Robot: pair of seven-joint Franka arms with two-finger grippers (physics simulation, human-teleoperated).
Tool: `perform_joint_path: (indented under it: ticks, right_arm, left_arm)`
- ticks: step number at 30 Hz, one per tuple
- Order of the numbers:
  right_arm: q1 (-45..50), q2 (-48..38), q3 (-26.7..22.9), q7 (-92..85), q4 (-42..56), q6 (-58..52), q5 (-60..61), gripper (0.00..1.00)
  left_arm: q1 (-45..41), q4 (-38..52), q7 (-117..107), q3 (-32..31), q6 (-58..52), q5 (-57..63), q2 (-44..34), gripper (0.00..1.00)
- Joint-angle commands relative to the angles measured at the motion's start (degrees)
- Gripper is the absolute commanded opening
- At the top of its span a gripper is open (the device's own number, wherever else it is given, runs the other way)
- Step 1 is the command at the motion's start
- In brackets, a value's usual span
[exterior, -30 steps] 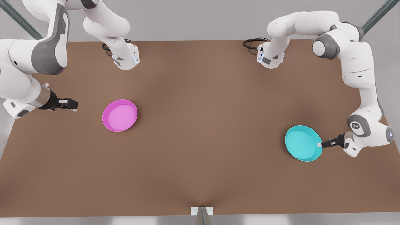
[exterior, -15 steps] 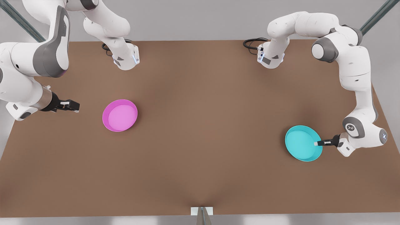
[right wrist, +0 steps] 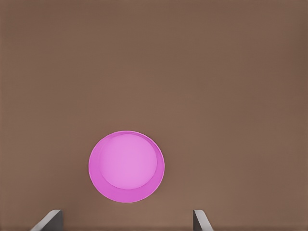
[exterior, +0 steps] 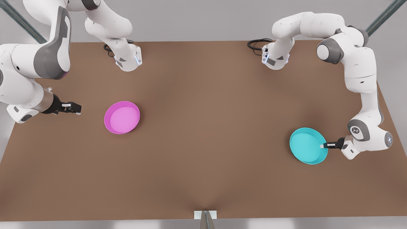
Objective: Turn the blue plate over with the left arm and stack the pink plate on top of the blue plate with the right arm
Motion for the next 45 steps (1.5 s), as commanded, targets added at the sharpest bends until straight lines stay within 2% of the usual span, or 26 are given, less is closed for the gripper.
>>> perform_joint_path:
  ticks: [1, 5, 11, 15, 17, 19, 21, 26, 27, 28, 29, 32, 33, 34, 36, 39, 45]
  right_arm:
    - [0.0, -0.1, 0.0, -0.1, 0.0, 0.0, 0.0, 1.00]
    - [0.0, -0.1, 0.0, -0.1, 0.0, 0.0, 0.0, 1.00]
    - [0.0, 0.2, 0.0, -0.1, 0.1, 0.0, 0.0, 1.00]
    - [0.0, 0.2, 0.0, -0.1, 0.1, 0.0, 0.0, 1.00]
    - [0.0, 0.2, 0.0, -0.1, 0.1, 0.0, 0.0, 1.00]
    - [0.0, 0.2, 0.0, -0.2, 0.1, 0.0, 0.0, 1.00]
    - [0.0, 0.2, 0.0, -0.2, 0.1, 0.0, 0.1, 1.00]
    - [0.0, 0.2, 0.0, -0.2, 0.1, 0.0, 0.0, 1.00]
    - [0.0, 0.2, 0.0, -0.2, 0.1, 0.0, 0.1, 1.00]
    - [0.0, 0.2, 0.0, -0.2, 0.1, 0.0, 0.0, 1.00]
    - [0.0, 0.2, 0.0, -0.2, 0.1, 0.0, 0.0, 1.00]
    - [0.0, 0.3, 0.0, -0.2, 0.1, 0.0, 0.1, 1.00]
    - [0.0, 0.2, 0.0, -0.2, 0.1, 0.0, 0.1, 1.00]
    - [0.0, 0.2, 0.0, -0.2, 0.1, 0.0, 0.1, 1.00]
    - [0.0, 0.2, 0.0, -0.2, 0.1, 0.0, 0.1, 1.00]
    - [0.0, 0.3, 0.0, -0.2, 0.1, 0.0, 0.2, 1.00]
    - [0.0, 0.3, 0.0, -0.2, 0.0, -0.1, 0.2, 1.00]
  left_arm:
    - [-0.1, 0.0, 2.8, 0.0, -0.1, 0.1, -0.1, 0.30]
    - [-0.1, 0.1, 2.5, 0.0, -0.1, 0.5, 0.0, 0.22]
    - [-1.9, 0.3, 0.2, 0.0, -0.2, 0.7, -1.2, 0.21]
    - [-4.6, 0.8, -5.0, -0.1, -5.6, 4.3, -8.2, 0.21]
    - [-8.4, 0.8, -6.9, 0.0, -5.8, 4.9, -11.8, 0.21]
    - [-14.4, 4.0, -18.3, -0.3, -6.5, 13.6, -14.0, 0.21]
    - [-23.6, 9.0, -29.7, 0.1, -8.2, 19.4, -13.8, 0.21]
    - [-36.3, 16.6, -54.1, 0.2, -13.2, 31.1, -13.1, 0.21]
    - [-41.4, 22.0, -58.4, 2.7, -13.3, 33.2, -10.0, 0.21]
    - [-51.2, 23.9, -59.9, 15.8, -12.3, 32.9, -7.9, 0.21]
    - [-58.4, 23.4, -60.3, 23.7, -10.5, 32.5, -7.6, 0.21]
    - [-76.9, 23.2, -68.4, 41.2, -11.1, 32.7, -3.2, 0.21]
    - [-79.8, 23.2, -71.8, 42.9, -11.1, 34.5, -2.1, 0.21]
    - [-83.0, 23.1, -80.5, 42.4, -11.2, 42.1, -1.8, 0.21]
    - [-87.4, 21.7, -84.8, 42.4, -13.3, 46.3, -1.3, 0.21]
    - [-88.4, 21.6, -94.8, 42.3, -12.1, 56.7, 2.0, 0.21]
    - [-94.0, 13.1, -119.9, 42.2, -8.6, 69.5, 7.2, 0.21]
